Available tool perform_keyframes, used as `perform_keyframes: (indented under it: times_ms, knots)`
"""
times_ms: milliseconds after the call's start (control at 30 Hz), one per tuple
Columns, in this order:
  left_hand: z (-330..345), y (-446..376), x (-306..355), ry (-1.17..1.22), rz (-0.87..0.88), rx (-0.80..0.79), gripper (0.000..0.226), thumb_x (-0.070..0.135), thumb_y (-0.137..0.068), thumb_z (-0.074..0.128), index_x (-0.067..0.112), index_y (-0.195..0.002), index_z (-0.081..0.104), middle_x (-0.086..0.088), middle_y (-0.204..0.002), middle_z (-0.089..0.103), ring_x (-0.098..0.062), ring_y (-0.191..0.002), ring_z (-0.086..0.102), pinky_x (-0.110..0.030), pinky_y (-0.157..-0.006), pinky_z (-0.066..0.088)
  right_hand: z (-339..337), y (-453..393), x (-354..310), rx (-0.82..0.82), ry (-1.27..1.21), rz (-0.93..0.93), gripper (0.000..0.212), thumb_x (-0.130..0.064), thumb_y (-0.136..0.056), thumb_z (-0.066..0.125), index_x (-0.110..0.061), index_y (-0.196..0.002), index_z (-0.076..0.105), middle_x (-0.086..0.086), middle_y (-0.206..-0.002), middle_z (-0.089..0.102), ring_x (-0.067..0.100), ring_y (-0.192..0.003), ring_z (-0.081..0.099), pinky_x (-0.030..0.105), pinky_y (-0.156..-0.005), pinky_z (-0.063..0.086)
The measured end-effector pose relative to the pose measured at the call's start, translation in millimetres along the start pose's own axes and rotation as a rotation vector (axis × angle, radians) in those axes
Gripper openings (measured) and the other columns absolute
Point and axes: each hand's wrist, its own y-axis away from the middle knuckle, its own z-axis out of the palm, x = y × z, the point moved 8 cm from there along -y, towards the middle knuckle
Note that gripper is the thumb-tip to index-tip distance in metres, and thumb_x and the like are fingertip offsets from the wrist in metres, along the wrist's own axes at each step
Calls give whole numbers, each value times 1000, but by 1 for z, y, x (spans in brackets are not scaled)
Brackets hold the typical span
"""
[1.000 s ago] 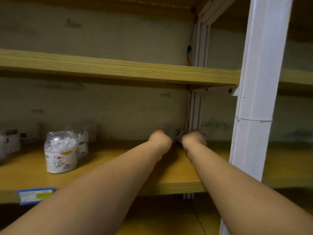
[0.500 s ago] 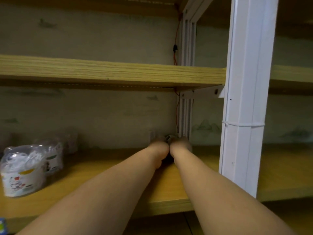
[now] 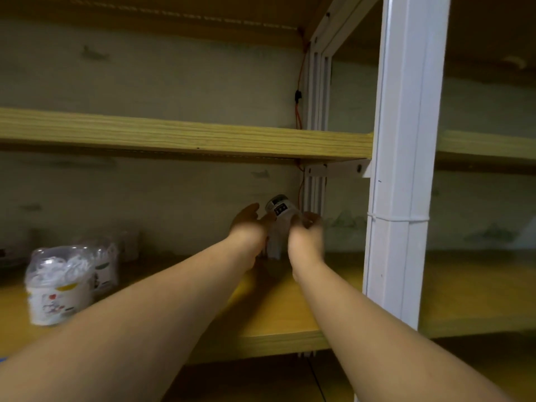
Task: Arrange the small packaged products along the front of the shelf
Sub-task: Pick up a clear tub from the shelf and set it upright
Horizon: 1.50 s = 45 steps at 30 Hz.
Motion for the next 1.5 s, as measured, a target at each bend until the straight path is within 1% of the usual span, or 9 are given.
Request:
perform_keyframes:
  times_ms: [167,267,367,733,900,1000,1133,1333,1500]
  knots:
    - [-41,21,37,-600,373,-31,55,28,-99,56,27,-151,37,2,-160,31,-22,-143,36,-35,-118,30,17,21,-21,-175,159,-196,31,-25,-96,59,-24,-125,50,-5,-104,56,7,-81,54,21,-65,41]
    - [-62,41,44,-876,406,-52,53,27,-100,54,20,-151,39,-3,-157,38,-22,-143,37,-28,-112,29,38,33,-31,-268,228,-250,34,-28,-96,58,-24,-130,59,-1,-126,62,17,-104,61,24,-83,48]
    - [-87,51,40,-803,300,-52,43,31,-99,56,20,-141,54,-4,-139,59,-22,-124,56,-30,-100,44,64,50,-36,-357,229,-302,36,-29,-95,58,-24,-131,62,-1,-135,60,22,-121,57,33,-98,47]
    - [-159,75,25,-341,177,46,41,30,-95,63,13,-132,60,-3,-116,71,-25,-108,67,-46,-99,52,115,105,-24,-417,-27,-189,26,-42,-93,63,-22,-108,64,-5,-95,67,13,-83,64,21,-59,42]
    - [-183,82,40,-212,240,37,28,23,-96,61,12,-122,66,-3,-110,74,-20,-99,69,-36,-90,57,131,130,-40,-469,-60,-267,30,-31,-98,57,-26,-128,61,-14,-105,63,-3,-88,60,12,-67,46]
    - [-202,91,52,-176,272,-2,23,23,-100,57,11,-116,68,-3,-104,74,-13,-88,69,-22,-75,55,143,149,-54,-451,-96,-309,32,-29,-96,62,-24,-127,61,-10,-110,67,5,-98,65,20,-80,53]
    - [-253,106,65,-114,316,-26,23,21,-99,57,8,-112,72,-14,-108,75,-22,-100,69,-39,-97,52,172,182,-60,-415,-87,-340,28,-27,-94,65,-14,-119,66,0,-109,72,15,-101,69,26,-84,56]
    - [-361,123,66,-81,292,-34,23,18,-98,59,12,-115,73,-4,-105,77,-11,-90,69,-25,-80,54,247,260,-48,-500,17,-329,33,-19,-96,62,-14,-128,63,1,-117,70,12,-104,68,31,-90,57]
    - [-441,131,56,-144,242,-9,22,21,-96,61,15,-115,72,-2,-105,76,-13,-97,70,-35,-97,53,296,314,-18,-492,66,-262,40,-20,-95,64,-15,-134,60,-1,-123,68,13,-112,64,37,-100,52]
